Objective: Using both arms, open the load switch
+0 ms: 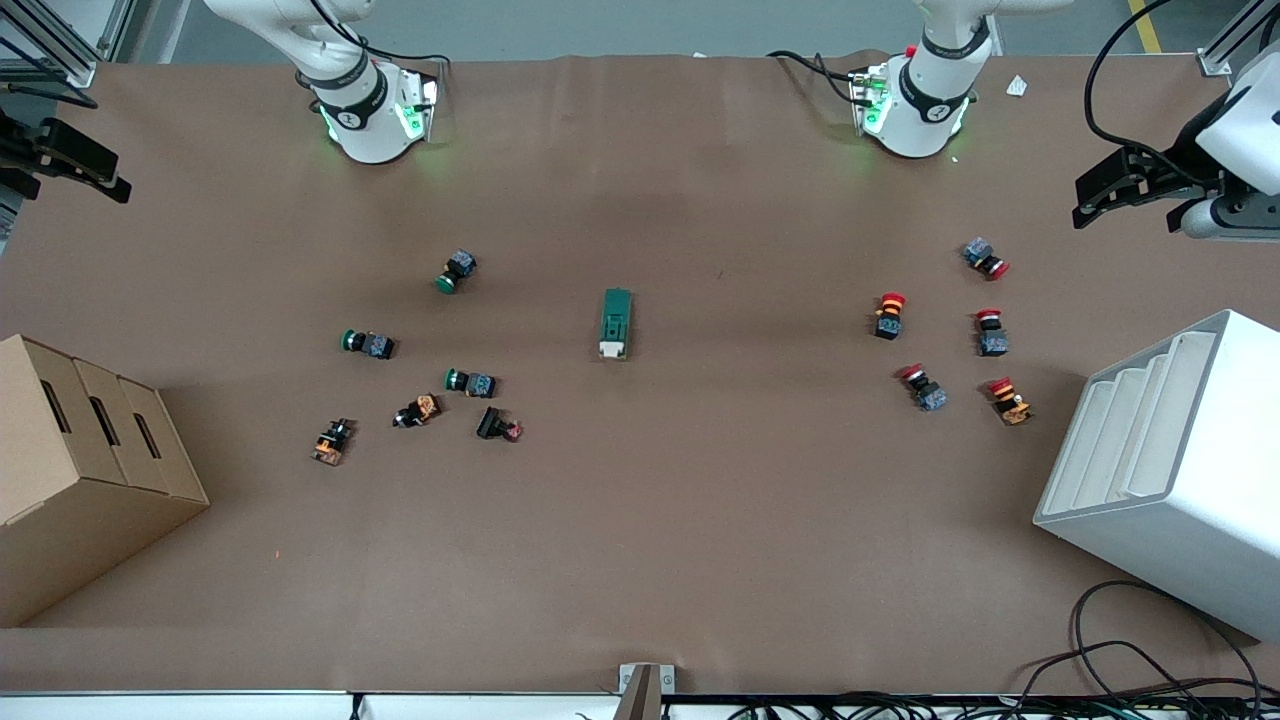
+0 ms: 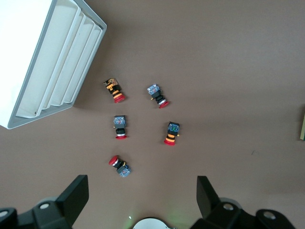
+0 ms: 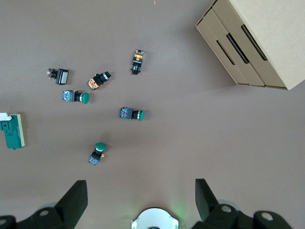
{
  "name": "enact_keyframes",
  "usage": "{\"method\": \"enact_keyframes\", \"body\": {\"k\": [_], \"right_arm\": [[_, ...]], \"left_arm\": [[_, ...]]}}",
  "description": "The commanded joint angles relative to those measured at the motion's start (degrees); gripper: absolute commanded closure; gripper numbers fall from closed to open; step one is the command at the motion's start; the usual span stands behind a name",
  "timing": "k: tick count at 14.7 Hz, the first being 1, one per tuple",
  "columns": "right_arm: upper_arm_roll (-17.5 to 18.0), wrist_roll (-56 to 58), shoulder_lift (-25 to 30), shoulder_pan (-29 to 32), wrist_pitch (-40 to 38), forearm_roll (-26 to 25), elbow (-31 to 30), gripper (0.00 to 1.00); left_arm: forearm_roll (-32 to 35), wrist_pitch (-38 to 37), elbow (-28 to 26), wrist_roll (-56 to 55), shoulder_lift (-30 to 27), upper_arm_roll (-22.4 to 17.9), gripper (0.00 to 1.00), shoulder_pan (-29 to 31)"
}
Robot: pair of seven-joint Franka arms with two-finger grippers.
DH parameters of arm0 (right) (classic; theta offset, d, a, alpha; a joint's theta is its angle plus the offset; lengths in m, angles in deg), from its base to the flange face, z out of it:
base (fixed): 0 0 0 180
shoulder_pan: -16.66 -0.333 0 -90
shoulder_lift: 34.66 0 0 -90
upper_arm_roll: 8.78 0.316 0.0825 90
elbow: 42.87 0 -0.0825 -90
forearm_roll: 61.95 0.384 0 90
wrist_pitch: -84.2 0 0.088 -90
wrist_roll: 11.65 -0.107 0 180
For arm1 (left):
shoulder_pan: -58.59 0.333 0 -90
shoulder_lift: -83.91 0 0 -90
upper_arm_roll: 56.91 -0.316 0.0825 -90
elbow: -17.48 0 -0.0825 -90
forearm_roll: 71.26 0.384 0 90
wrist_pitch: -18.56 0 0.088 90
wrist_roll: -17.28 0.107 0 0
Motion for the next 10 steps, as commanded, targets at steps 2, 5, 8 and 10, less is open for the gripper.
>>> {"method": "enact_keyframes", "body": {"k": [2,5,8,10], "right_arm": [[0.8,0.7,1.1,1.0,0.1,-0.6,-1.2,0.00],[0.8,0.7,1.1,1.0,0.1,-0.6,-1.2,0.00],[0.8,0.7,1.1,0.9,0.0,-0.6,-1.2,0.00],[0.8,0.7,1.1,0.9,0.0,-0.6,-1.1,0.00]], "left_arm": [[0.1,-0.7,1.8,-0.2,0.1,0.1,0.00,0.2],[0.5,-0.6,3.3,-0.8,1.8,0.3,0.00,-0.4],[-0.4,2.2,2.1,-5.1,2.6,4.1,0.00,-2.2],[0.2,5.2,1.0,-14.3,4.2,9.2,0.00,-3.0]]}}
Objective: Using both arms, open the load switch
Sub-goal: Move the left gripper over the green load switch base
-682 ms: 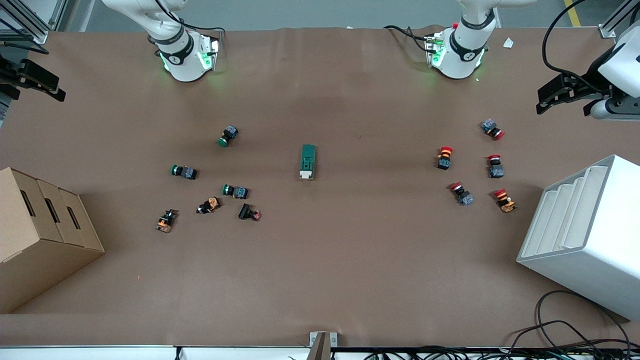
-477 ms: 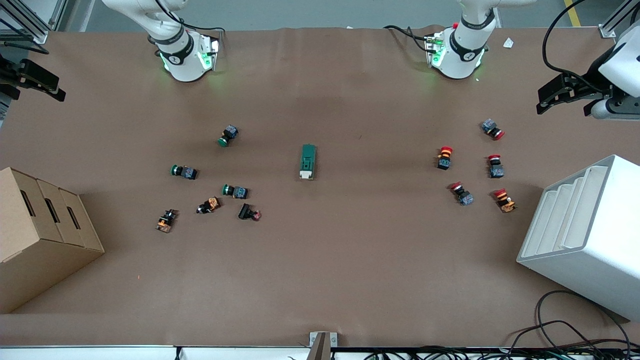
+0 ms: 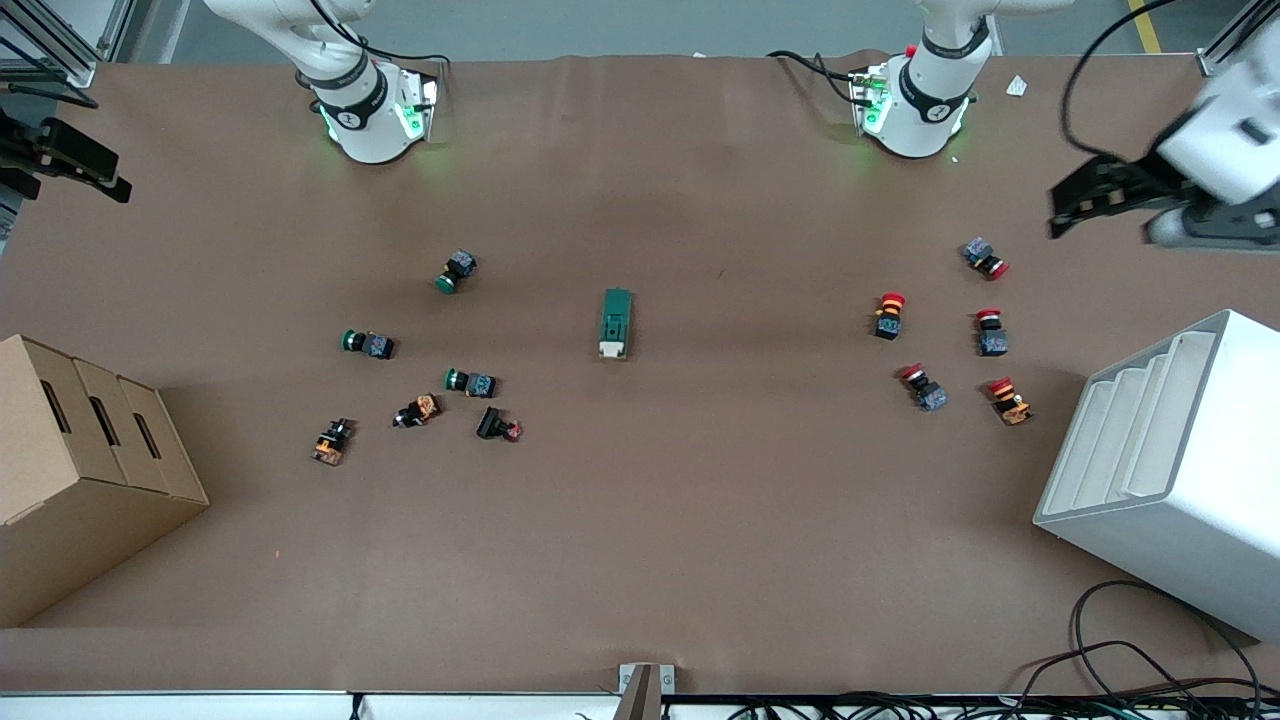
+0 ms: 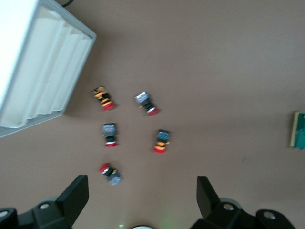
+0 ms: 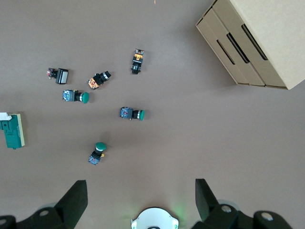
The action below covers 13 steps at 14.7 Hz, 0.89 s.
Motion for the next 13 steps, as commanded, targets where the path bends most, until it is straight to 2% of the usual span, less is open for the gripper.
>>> {"method": "enact_keyframes", "body": {"k": [1,4,6,9,13], "right_arm": [[0.7,0.7,1.1,0.9,0.1,-0.6,-1.1,0.00],[0.9,0.7,1.1,0.6,0.0,-0.6,-1.2,0.00],[0.9,0.7,1.1,0.6,0.1,-0.6,-1.1,0.00],[0.9,0.7,1.1,0.6,0.0,-0.6,-1.1,0.00],[1.0,0.7,1.1,0.6,0.1,-0.6,-1.0,0.00]], "left_arm": [[0.4,4.7,-1.2,-12.2,2.7,7.9,0.00,-1.3],[0.6,12.9,-5.6,-27.3,3.7,15.7,0.00,-1.9],[0.8,18.3,-8.3,-36.1,5.1,19.1,0.00,-3.2],[6.1,24.9,-12.6,-47.8,7.6,20.4,0.00,-10.0],[15.2,30.0,-13.1,-64.9,14.2,20.4,0.00,-19.2]]}}
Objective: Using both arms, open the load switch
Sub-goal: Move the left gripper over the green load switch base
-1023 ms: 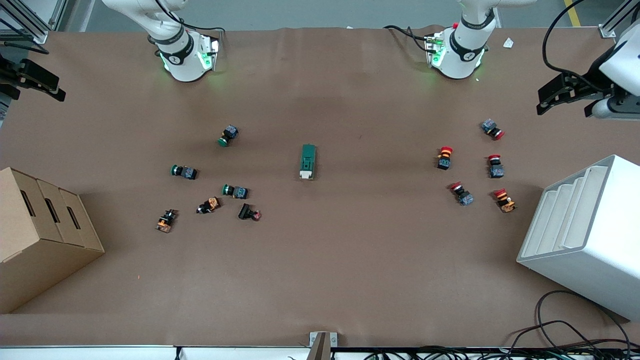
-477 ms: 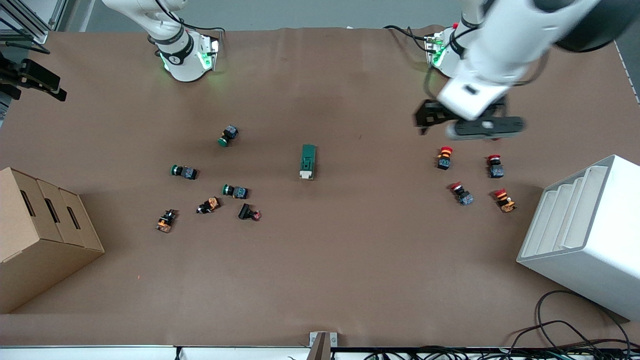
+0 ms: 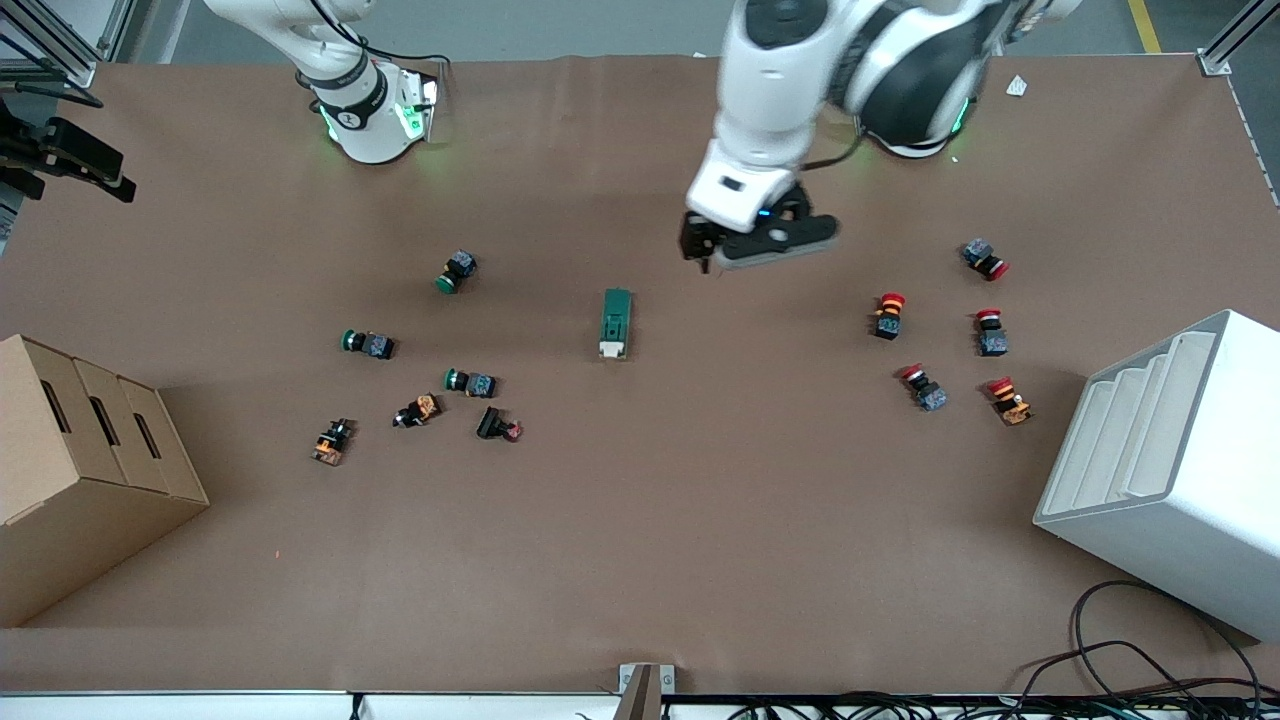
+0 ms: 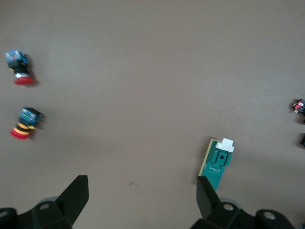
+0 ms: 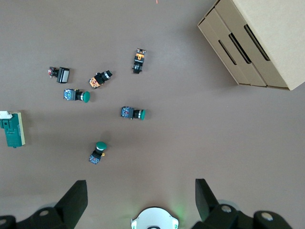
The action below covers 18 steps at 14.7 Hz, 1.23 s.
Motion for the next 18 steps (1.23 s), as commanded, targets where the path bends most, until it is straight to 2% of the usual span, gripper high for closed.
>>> {"method": "enact_keyframes", "body": {"k": [1,5,7,9,14,18], "right_arm": [[0.5,0.6,1.1,0.6,0.1,-0.6,-1.0,0.00],[0.5,0.4,0.9,0.6,0.4,-0.3,-0.5,0.00],[0.5,0.5,0.7,0.7,0.5,-0.3,-0.4,0.00],[0.5,0.5,-0.1,0.8,0.6,-0.7,-0.2,0.00],[0.5,0.4,-7.2,1.3,1.2,-0.3,1.5,0.00],[0.4,0.5,-12.5,1.3,3.3,-0.7,1.7,0.00]], "left_arm": [[5.8,4.3,0.4,-13.2,4.9,-0.1,0.00,-5.5],[20.3,5.5,0.3,-30.3,12.8,-0.1,0.00,-14.0],[25.5,7.0,-0.1,-37.3,15.5,0.0,0.00,-16.8],[34.1,8.1,-0.5,-43.7,18.6,-0.1,0.00,-20.2],[53.1,8.1,-1.5,-58.8,26.0,0.0,0.00,-26.1],[67.9,8.1,-5.9,-67.9,27.5,-0.1,0.01,-27.6]]}}
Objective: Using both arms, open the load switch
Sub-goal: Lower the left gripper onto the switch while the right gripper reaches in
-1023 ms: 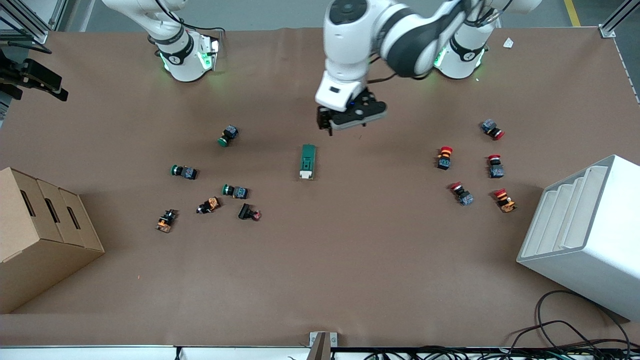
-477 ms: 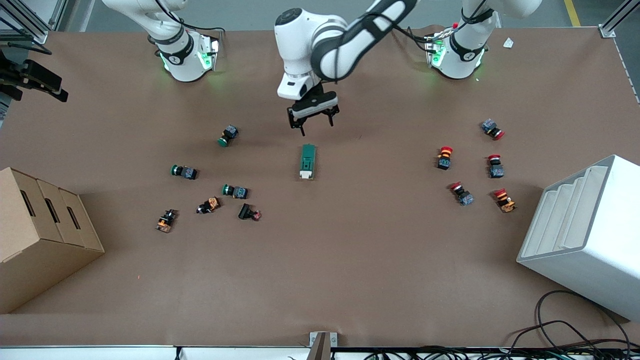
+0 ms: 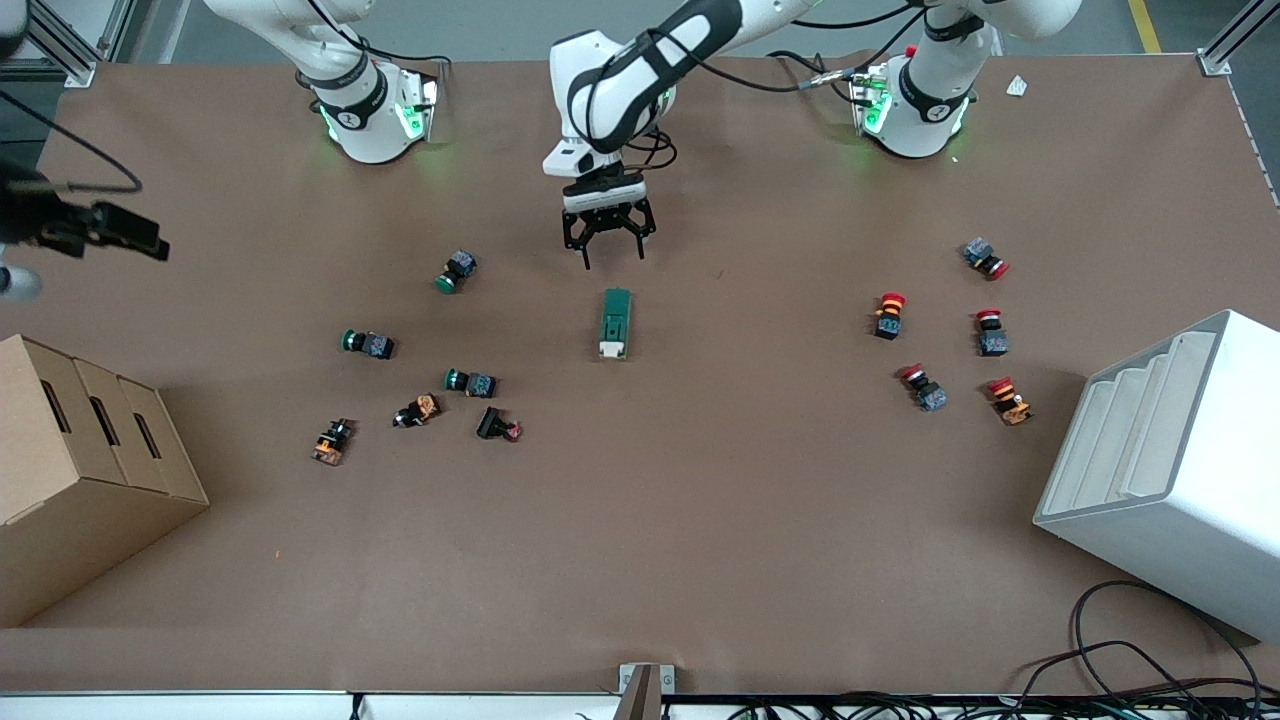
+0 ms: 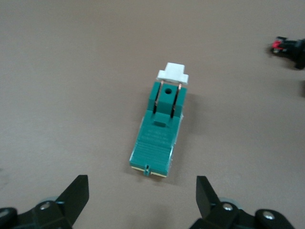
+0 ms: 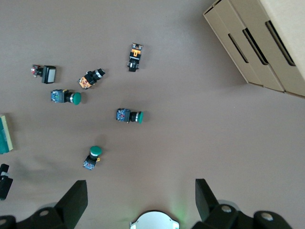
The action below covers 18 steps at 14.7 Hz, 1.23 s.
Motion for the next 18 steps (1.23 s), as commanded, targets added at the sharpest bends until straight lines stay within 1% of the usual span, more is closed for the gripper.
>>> {"method": "enact_keyframes", "body": {"k": [1,2,6,7,9,11,14,16,18], "right_arm": [[0.7,0.5,-4.5,1.1,-0.2,-0.6,1.6,0.00],[0.7,0.5,-5.7,0.7,-0.2,-0.7,2.0,0.00],[0.9,-2.3,-5.9,-2.0,3.3,0.0,1.3,0.00],[0.9,-6.0,-6.1,-3.6,3.4,0.2,1.3,0.00],[0.9,-17.2,-6.9,-7.1,4.0,0.4,1.3,0.00],[0.9,-27.3,-8.2,-10.3,4.8,1.1,1.3,0.00],[0.9,-41.3,-11.2,-14.0,6.1,4.2,1.4,0.00],[0.9,-50.3,-13.3,-16.8,8.3,4.3,1.4,0.00],[0.9,-59.4,-15.8,-19.9,11.2,5.1,1.3,0.00]], "left_arm": [[8.5,0.3,-3.2,-3.1,-0.4,-0.1,0.02,0.2],[10.8,0.1,-3.2,-3.2,0.5,-0.1,0.02,0.1],[18.3,-0.3,-3.2,-6.8,1.8,-0.4,0.02,0.1],[20.8,-0.8,-3.3,-7.7,2.8,-0.6,0.02,0.0],[24.8,-4.3,-3.3,-8.6,4.4,-0.6,0.02,0.1],[26.0,-4.8,-3.5,-9.3,5.1,-0.6,0.02,0.1],[26.8,-4.8,-5.3,-9.4,5.1,-0.8,0.02,0.1],[28.6,-4.9,-6.2,-10.1,5.3,-0.8,0.02,0.3],[31.6,-5.2,-6.2,-14.9,6.1,-0.8,0.01,0.3]]}}
